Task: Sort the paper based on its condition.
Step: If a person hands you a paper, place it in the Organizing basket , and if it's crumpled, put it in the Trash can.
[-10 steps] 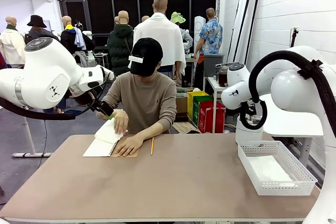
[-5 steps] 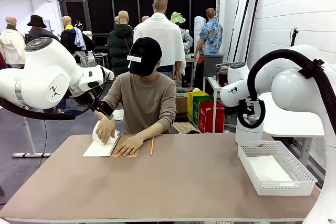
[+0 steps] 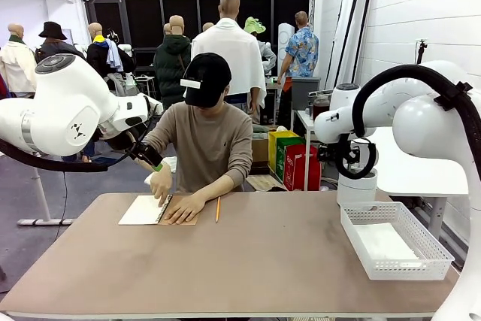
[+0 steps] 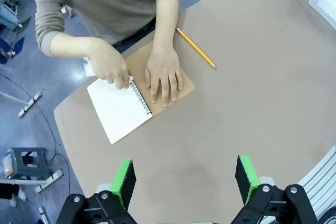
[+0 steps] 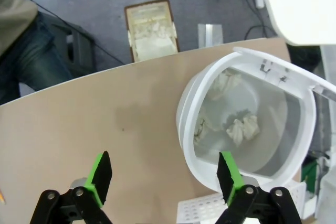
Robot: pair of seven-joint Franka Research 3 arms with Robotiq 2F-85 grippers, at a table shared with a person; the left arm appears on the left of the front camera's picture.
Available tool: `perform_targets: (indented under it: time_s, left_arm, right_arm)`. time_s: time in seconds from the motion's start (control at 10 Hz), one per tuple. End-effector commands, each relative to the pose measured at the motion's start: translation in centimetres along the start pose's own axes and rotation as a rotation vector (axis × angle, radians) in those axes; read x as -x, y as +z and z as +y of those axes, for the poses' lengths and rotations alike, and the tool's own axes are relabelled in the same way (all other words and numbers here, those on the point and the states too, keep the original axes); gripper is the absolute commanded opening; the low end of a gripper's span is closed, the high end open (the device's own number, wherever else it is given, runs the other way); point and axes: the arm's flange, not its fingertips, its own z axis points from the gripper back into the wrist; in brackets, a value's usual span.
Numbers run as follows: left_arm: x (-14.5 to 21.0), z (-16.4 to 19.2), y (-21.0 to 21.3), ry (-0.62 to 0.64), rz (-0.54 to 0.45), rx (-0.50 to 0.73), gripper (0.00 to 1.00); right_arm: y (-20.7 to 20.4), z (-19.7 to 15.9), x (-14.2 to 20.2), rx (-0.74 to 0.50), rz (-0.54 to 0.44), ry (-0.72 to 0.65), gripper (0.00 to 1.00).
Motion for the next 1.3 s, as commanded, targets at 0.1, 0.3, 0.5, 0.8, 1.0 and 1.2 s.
perform_targets:
  time_s: [0.1,0.3,0.5,0.8,1.0,1.2]
  left_arm:
    - [0.0,0.0,0.0,0.002,0.000,0.000,1.00]
    - [0.0,0.0,0.0,0.002,0.000,0.000,1.00]
    - [0.0,0.0,0.0,0.002,0.000,0.000,1.00]
    - [0.0,0.0,0.0,0.002,0.000,0.000,1.00]
    - [0.0,0.0,0.0,0.002,0.000,0.000,1.00]
    - [0.0,0.0,0.0,0.002,0.000,0.000,1.00]
  right_arm:
    - [1.6,0.7,1.1,-0.048,0.008,0.076,1.00]
    - [3.6,2.7,2.9,-0.045,-0.013,0.171,1.00]
    - [6.3,4.6,5.7,-0.088,-0.012,0.301,1.00]
    - [10.0,6.6,10.3,-0.155,0.003,0.525,1.00]
    - [12.2,7.0,13.4,-0.192,-0.014,0.653,1.00]
    - [14.0,6.8,15.5,-0.259,-0.004,0.777,1.00]
